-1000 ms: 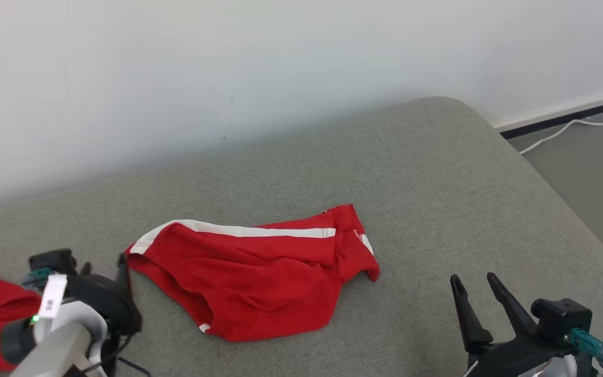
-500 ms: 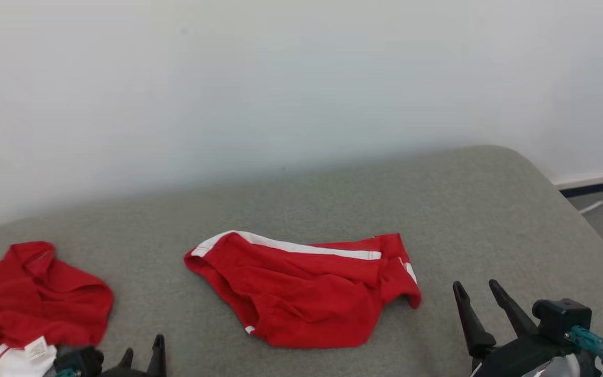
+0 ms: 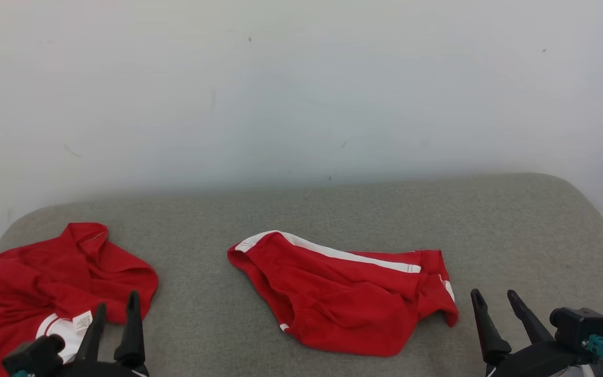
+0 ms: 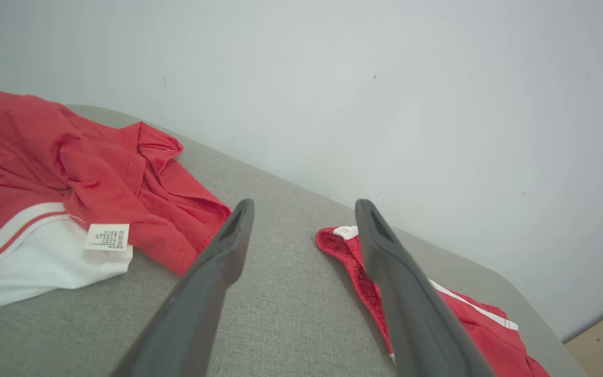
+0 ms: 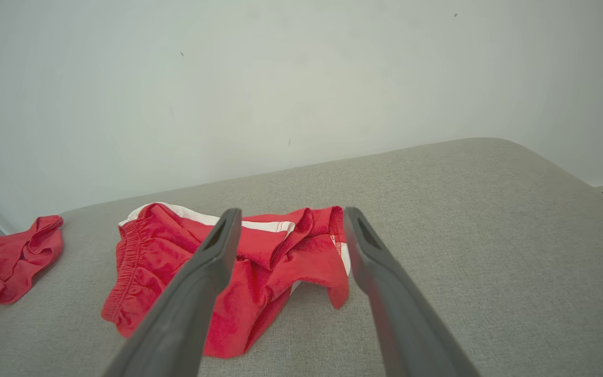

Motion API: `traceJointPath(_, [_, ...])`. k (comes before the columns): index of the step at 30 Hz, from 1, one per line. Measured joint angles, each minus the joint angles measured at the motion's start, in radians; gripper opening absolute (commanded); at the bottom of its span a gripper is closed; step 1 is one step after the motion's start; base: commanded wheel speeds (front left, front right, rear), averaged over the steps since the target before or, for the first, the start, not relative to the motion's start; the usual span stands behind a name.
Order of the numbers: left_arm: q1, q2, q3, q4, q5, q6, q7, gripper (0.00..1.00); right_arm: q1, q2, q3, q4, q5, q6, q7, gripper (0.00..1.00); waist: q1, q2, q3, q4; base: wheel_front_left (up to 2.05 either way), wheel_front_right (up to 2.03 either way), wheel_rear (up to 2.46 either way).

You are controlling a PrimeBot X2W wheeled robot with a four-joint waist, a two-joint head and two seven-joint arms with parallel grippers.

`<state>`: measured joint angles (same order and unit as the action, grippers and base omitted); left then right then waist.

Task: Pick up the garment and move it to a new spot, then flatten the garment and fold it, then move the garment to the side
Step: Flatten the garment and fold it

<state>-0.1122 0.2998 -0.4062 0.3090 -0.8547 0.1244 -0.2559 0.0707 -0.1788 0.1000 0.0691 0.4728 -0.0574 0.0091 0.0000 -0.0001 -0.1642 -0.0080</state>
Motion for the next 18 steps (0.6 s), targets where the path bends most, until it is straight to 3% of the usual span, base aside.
traceJointPath(4, [0.087,-0.013,0.048,-0.138,0.125,0.000,0.000,1.00,0.015,0.022,-0.004,-0.009,0.002,-0.006,-0.009,1.00,-0.0001,0.0000,-0.002,0.022,0.00,0.00,0.00])
traceJointPath(8, [0.167,-0.014,0.029,-0.215,0.210,0.000,0.000,1.00,0.016,0.027,-0.004,-0.011,0.002,-0.010,-0.019,1.00,0.0000,0.0000,0.002,0.024,0.00,0.00,0.00])
traceJointPath(14, [0.194,0.011,-0.016,-0.230,0.269,0.000,0.000,1.00,0.022,0.024,-0.003,-0.009,0.002,-0.013,-0.027,1.00,-0.0001,0.0000,0.015,0.016,0.00,0.00,0.00])
traceJointPath(18, [0.196,0.017,0.018,-0.228,0.285,0.000,0.011,1.00,0.023,0.016,-0.016,-0.007,0.000,-0.014,-0.040,1.00,0.0000,0.0000,0.026,0.006,0.00,0.00,0.00])
